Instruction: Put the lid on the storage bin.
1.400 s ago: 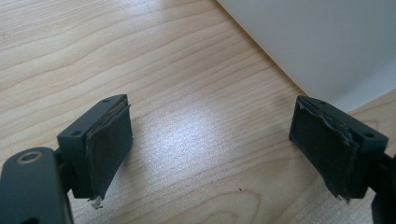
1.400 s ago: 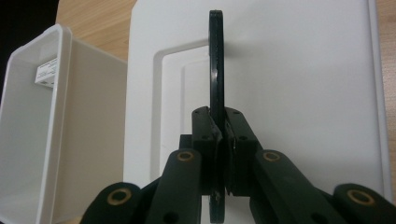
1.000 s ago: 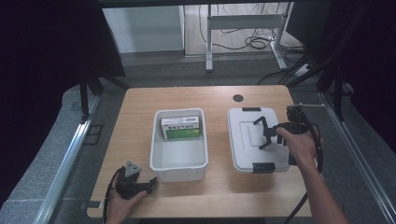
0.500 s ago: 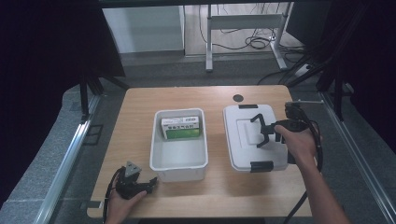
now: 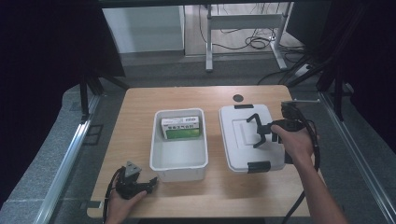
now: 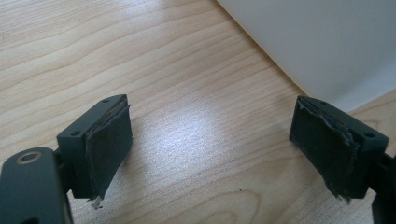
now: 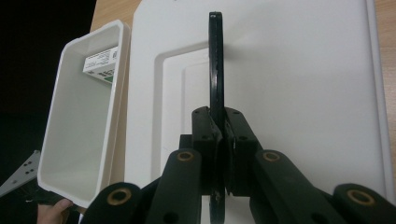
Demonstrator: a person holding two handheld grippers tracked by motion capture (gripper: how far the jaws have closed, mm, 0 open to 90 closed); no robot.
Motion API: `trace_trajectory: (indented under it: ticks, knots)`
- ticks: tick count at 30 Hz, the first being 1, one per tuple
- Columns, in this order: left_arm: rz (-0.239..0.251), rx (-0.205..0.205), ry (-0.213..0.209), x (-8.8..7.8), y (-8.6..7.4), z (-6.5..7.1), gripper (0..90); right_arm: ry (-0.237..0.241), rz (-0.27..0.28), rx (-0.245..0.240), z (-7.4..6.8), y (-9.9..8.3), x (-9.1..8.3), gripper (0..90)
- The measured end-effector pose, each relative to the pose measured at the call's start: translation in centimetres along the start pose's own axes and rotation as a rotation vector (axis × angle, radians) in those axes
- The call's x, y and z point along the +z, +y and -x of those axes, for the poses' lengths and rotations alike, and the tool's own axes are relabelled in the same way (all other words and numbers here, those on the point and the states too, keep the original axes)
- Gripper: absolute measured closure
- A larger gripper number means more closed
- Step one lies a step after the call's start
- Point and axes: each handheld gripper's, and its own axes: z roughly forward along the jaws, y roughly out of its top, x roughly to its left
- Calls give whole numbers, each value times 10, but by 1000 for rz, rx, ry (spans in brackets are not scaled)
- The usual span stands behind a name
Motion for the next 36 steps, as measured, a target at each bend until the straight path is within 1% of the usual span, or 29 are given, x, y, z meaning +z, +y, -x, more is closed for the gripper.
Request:
trace_trajectory:
  ticks: [3,4,6,8,11,12,14,17,19,20,22,23,25,30,33,36]
  knots:
    - [0,0,0,0,0,0,130,5,1,-1,-2,0,0,846]
    - [0,0,0,0,0,0,130,7,-4,-8,-5,-1,1,846]
    - [0,0,0,0,0,0,130,8,-5,-15,-7,-1,2,846]
    - [0,0,0,0,0,0,130,9,-12,-13,-9,-1,4,846]
    - [0,0,0,0,0,0,130,9,-10,-17,-10,-1,5,846]
    - [0,0,0,0,0,0,130,12,-15,-22,-12,-1,7,845]
    - [0,0,0,0,0,0,130,18,-18,-15,-15,-1,9,845]
    - [0,0,0,0,0,0,130,24,-26,-34,-20,-1,12,846]
    - [0,0,0,0,0,0,130,27,-25,-30,-21,-1,13,845]
    - [0,0,0,0,0,0,130,33,-32,-33,-26,-1,15,846]
    - [-1,0,-1,0,0,0,130,33,-33,-47,-30,-1,17,846]
    - [0,0,0,0,0,0,130,37,-38,-44,-31,-2,18,846]
    - [0,0,0,0,0,0,130,35,-47,-57,-33,-2,21,845]
    - [0,0,0,0,0,0,130,36,-58,-53,-33,-4,27,845]
    - [0,0,0,0,0,0,130,44,-64,-56,-37,-4,29,846]
    - [-1,0,-1,0,0,0,130,48,-70,-69,-42,-5,31,846]
